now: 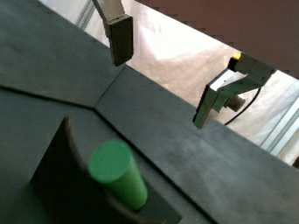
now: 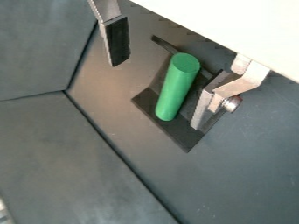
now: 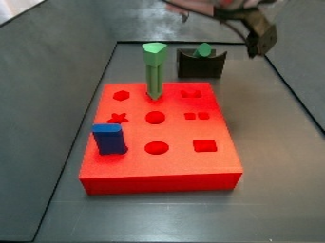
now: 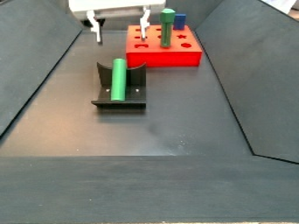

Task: Pick up the round object. Move up. Place the round object on the fixture. Regrasp the round object. Move to above the board. Insert the round object.
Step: Regrasp the round object.

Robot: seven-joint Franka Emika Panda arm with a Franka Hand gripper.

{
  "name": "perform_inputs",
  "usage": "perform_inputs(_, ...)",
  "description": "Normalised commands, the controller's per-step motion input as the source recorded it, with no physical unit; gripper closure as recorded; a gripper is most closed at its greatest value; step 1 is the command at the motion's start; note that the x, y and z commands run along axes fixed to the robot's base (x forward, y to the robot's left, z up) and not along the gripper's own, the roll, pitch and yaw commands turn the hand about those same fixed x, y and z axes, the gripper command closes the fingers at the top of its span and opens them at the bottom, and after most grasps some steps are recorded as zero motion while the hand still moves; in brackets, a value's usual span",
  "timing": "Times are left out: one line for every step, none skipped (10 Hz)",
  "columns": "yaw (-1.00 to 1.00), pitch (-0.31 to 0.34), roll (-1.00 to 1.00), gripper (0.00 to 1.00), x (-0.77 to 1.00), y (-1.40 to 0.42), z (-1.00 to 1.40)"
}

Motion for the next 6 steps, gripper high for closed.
perform_inputs(0.05,-0.059,0.07,0.00,0.09,0.04,-1.00)
perform_inputs(0.04,-0.063,0.07,0.00,0.10,0.04,-1.00)
perform_inputs(0.03,-0.063,0.08,0.00,0.11,0.03,-1.00)
perform_inputs(0.01,-0.060,0.07,0.00,0.11,0.02,-0.94)
perform_inputs(0.00,-0.052,0.07,0.00,0.10,0.02,-0.80)
perform_inputs(0.00,-0.043,0.07,0.00,0.08,0.01,-0.60)
